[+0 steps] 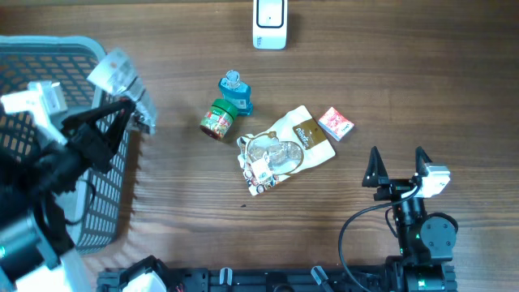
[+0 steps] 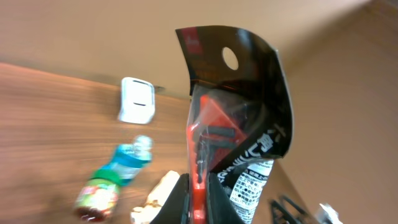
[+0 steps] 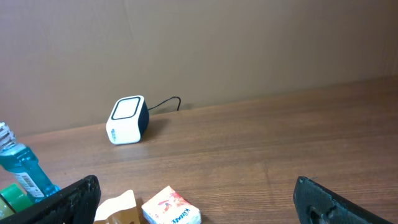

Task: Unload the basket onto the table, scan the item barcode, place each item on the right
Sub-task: 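Lift the package out of the basket and carry it toward the scanner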

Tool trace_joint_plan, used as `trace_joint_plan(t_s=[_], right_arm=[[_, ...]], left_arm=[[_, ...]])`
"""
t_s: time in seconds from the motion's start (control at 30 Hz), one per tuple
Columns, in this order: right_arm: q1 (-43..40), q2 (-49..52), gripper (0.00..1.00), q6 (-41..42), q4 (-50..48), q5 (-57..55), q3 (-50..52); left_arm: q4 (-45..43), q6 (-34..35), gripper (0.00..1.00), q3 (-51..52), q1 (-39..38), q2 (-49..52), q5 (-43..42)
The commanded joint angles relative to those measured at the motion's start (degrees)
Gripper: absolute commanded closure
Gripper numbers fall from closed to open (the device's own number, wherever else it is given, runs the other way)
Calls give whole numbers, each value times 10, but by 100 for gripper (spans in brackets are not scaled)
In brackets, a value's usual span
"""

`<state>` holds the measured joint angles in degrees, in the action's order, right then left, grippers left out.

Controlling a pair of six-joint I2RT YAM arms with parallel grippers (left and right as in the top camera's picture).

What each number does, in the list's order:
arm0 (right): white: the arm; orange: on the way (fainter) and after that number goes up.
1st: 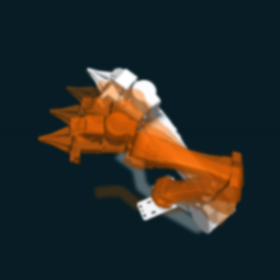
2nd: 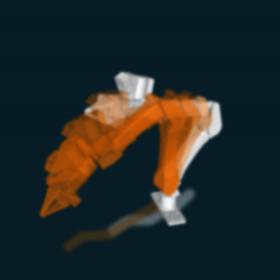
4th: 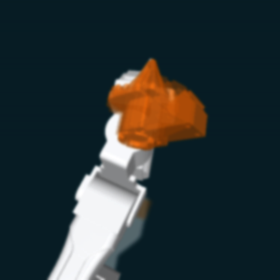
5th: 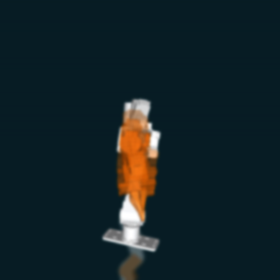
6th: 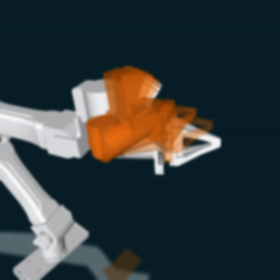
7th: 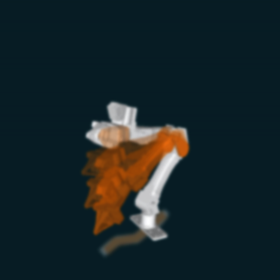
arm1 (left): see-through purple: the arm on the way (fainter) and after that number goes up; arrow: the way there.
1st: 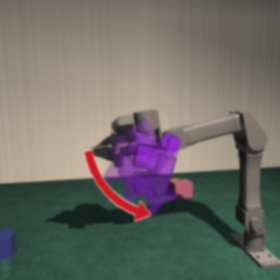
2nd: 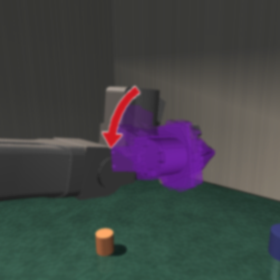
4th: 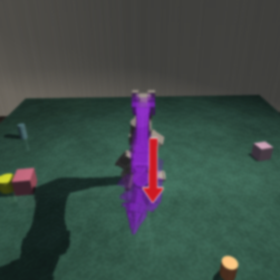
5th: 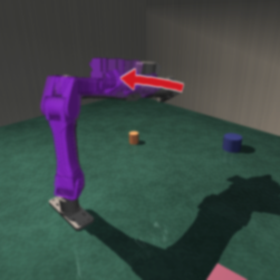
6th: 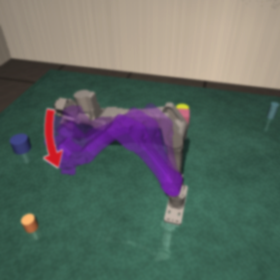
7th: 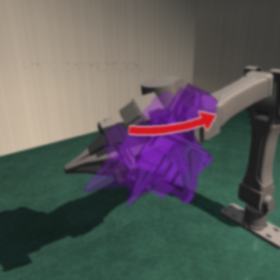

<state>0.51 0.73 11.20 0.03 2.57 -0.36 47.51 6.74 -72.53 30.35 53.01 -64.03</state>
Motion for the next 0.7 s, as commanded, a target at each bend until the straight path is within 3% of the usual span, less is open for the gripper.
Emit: trace_joint_plan(t_s=[0.0,0.23,0.47,0.67], right_arm=[[2,-3,0,-7,-2,5,1],[2,-3,0,-7,-2,5,1],[2,-3,0,-7,-2,5,1],[2,-3,0,-7,-2,5,1]], left_arm=[[-95,-34,96,0,-38,45,-238],[-282,-40,96,0,-153,92,-263],[-493,-94,96,0,-283,116,-262],[-503,-50,96,0,-327,143,-262]])
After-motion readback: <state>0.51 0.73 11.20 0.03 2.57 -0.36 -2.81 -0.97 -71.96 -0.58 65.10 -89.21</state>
